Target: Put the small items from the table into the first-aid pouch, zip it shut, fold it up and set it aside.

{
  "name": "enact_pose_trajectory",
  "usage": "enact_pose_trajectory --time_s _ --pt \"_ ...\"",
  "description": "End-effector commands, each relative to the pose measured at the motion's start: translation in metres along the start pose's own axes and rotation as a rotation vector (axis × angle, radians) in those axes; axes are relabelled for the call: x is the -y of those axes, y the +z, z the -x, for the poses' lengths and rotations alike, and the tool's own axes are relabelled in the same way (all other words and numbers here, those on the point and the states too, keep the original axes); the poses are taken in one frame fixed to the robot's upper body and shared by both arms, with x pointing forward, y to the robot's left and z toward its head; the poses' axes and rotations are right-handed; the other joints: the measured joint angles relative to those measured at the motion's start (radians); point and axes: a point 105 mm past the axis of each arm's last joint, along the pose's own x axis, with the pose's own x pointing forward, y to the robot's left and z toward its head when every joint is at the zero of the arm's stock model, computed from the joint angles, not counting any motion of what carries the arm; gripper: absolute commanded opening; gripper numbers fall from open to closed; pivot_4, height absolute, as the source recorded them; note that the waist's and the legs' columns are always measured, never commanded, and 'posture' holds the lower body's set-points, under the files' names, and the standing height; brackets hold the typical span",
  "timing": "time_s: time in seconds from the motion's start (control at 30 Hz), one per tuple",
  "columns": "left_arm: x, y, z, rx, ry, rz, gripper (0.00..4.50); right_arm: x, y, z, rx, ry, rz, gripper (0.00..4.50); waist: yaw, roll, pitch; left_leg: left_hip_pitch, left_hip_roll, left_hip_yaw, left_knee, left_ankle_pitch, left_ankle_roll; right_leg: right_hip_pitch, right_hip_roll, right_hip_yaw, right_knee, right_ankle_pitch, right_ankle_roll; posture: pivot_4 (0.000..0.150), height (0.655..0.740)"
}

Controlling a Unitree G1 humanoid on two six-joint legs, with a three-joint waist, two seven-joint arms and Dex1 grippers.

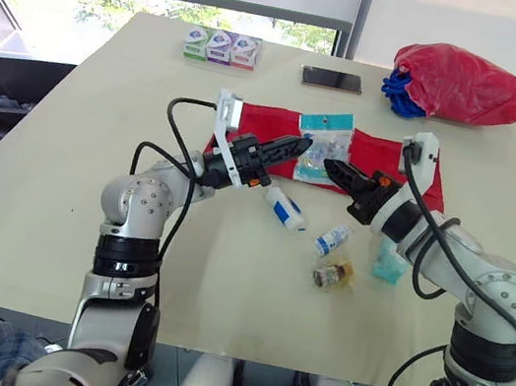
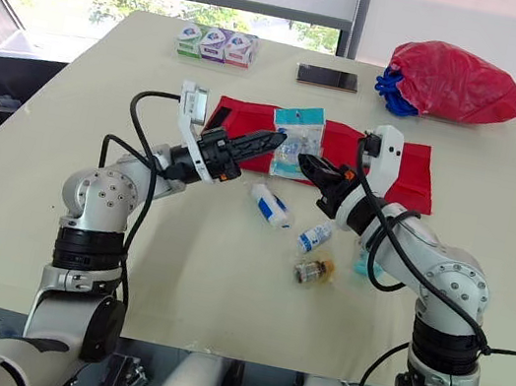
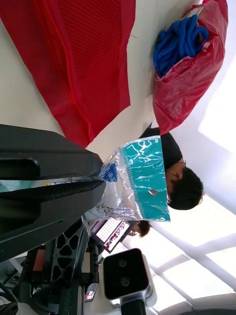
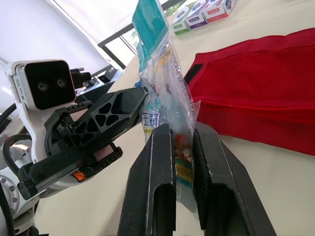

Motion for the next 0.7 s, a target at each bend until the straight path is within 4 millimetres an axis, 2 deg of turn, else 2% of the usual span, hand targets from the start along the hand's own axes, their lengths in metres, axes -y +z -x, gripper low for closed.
enact_pose_trajectory --time_s 0.03,0.13,0.17,0.23,0.27,0.33,0.4,0.43,0.53,0.6,0.7 --pt "-0.004 0.004 0.004 0.010 0.011 -0.024 0.00 -0.010 0.011 0.004 0.050 0.045 0.027 0.00 0.000 0.000 0.000 0.000 0.000 0.000 0.000 0.000 0.000 0.000 0.000 0.000 0.000 0.000 0.000 0.150 0.7400" --pt "-0.009 0.005 0.008 0.007 0.038 -0.033 0.97 -0.015 0.013 0.005 0.064 0.076 0.027 0.00 0.000 0.000 0.000 -0.001 0.000 0.000 0.000 0.000 0.000 0.000 0.000 0.000 -0.001 0.000 0.000 0.150 0.7400" --pt "-0.010 0.005 0.009 0.005 0.041 -0.036 1.18 -0.017 0.014 0.005 0.066 0.088 0.026 0.00 0.000 0.000 0.000 -0.001 0.000 0.000 0.000 0.000 0.000 0.000 0.000 0.000 -0.001 0.000 0.000 0.150 0.7400" --pt "-0.012 0.006 0.012 -0.002 0.054 -0.052 1.89 -0.017 0.013 0.006 0.068 0.098 0.020 0.00 0.000 0.000 0.000 -0.001 0.000 -0.001 0.000 0.000 0.000 0.000 0.000 0.000 -0.001 0.000 0.000 0.150 0.7400" --pt "-0.014 0.006 0.014 -0.005 0.071 -0.070 2.41 -0.017 0.013 0.007 0.071 0.096 0.016 0.00 0.000 0.000 0.000 -0.001 0.000 -0.001 0.000 0.000 0.000 0.000 0.000 0.000 -0.001 0.000 0.000 0.150 0.7400" --pt "-0.018 0.006 0.018 -0.021 0.096 -0.104 2.95 -0.014 0.014 0.008 0.078 0.084 0.009 0.00 0.000 0.000 0.000 -0.001 0.000 -0.001 0.000 0.000 0.000 0.000 0.000 0.000 -0.001 0.000 0.000 0.150 0.7400" --pt "-0.024 0.005 0.025 -0.048 0.132 -0.158 3.90 -0.009 0.016 0.011 0.087 0.064 0.006 0.00 -0.001 0.000 0.000 -0.001 0.000 -0.001 -0.001 0.000 0.000 0.000 0.000 0.000 -0.001 0.000 0.000 0.150 0.7400" --pt "-0.034 0.007 0.033 -0.074 0.185 -0.212 4.41 -0.003 0.018 0.014 0.094 0.037 0.008 0.00 -0.001 0.000 0.000 -0.001 0.000 -0.001 -0.001 0.000 0.000 -0.001 0.000 0.000 -0.001 0.000 0.000 0.150 0.7400" --pt "-0.052 0.009 0.046 -0.133 0.276 -0.323 4.47 0.008 0.021 0.021 0.108 -0.010 0.012 0.00 0.001 0.000 0.000 -0.001 0.000 -0.001 -0.001 0.000 0.000 -0.001 0.000 0.000 -0.001 0.000 0.000 0.150 0.7400" --pt "-0.075 0.009 0.057 -0.205 0.394 -0.441 4.47 0.015 0.023 0.026 0.118 -0.043 0.017 0.00 0.003 0.000 0.000 -0.002 0.000 -0.001 -0.001 0.000 0.000 -0.002 0.000 0.000 -0.001 -0.001 -0.001 0.150 0.7400" --pt "-0.091 0.008 0.062 -0.294 0.452 -0.582 4.47 0.020 0.023 0.030 0.123 -0.066 0.021 0.00 0.003 0.000 0.000 -0.003 0.000 -0.001 -0.001 0.000 0.000 -0.002 0.000 0.000 -0.002 -0.001 -0.001 0.150 0.7400"
